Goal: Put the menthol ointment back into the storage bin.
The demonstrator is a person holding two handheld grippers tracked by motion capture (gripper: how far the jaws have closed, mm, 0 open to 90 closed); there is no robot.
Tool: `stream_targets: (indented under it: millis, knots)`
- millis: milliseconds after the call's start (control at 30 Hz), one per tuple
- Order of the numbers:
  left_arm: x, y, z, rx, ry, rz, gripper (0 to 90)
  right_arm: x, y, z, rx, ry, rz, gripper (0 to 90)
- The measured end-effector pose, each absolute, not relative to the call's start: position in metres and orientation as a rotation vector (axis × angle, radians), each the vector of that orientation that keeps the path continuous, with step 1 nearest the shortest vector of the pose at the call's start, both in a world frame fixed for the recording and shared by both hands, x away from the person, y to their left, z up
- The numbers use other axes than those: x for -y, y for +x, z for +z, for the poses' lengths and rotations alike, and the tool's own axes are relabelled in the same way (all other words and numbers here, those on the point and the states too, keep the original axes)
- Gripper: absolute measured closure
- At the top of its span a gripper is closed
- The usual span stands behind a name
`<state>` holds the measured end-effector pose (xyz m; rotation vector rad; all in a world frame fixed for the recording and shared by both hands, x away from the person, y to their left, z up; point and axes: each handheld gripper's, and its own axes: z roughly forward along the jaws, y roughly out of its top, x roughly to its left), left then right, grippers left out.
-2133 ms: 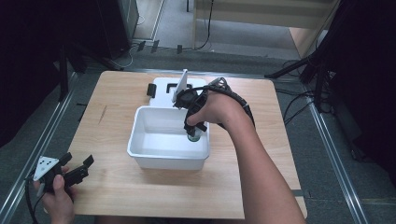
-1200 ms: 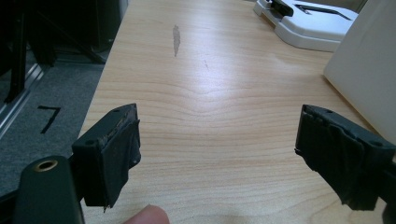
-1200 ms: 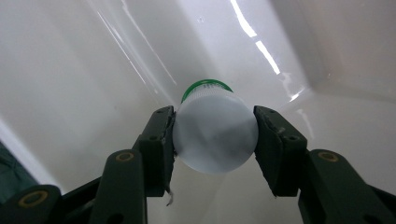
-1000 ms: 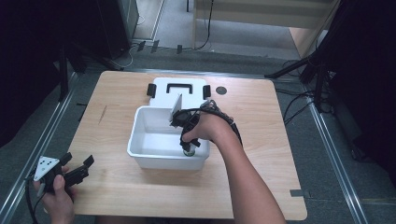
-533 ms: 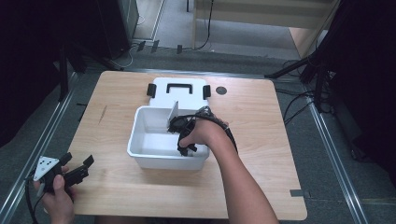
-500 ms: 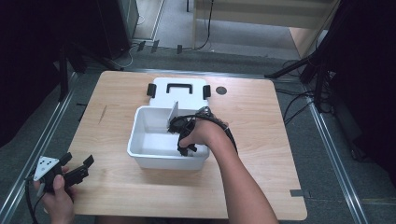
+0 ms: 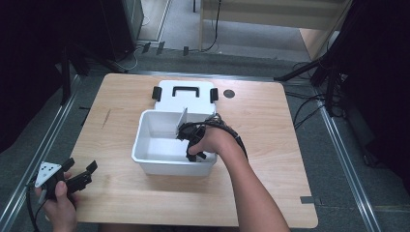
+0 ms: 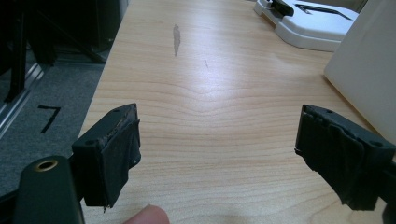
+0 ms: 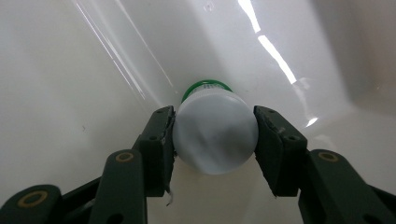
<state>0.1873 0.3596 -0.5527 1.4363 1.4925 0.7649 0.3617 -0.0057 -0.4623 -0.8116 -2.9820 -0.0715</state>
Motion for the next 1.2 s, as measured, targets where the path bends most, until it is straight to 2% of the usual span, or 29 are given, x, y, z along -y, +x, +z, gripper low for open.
stream_targets:
  millis: [800, 1200]
  knots:
    - [-0.36, 0.187, -0.553, -1.494, 1.435, 0.763, 14.4, 0.007, 0.359, -0.463, 2.971, -0.832, -0.099, 48.0]
    - [-0.361, 0.187, -0.553, -1.499, 1.424, 0.758, 14.4, 0.008, 0.353, -0.437, 3.061, -0.743, -0.123, 35.6]
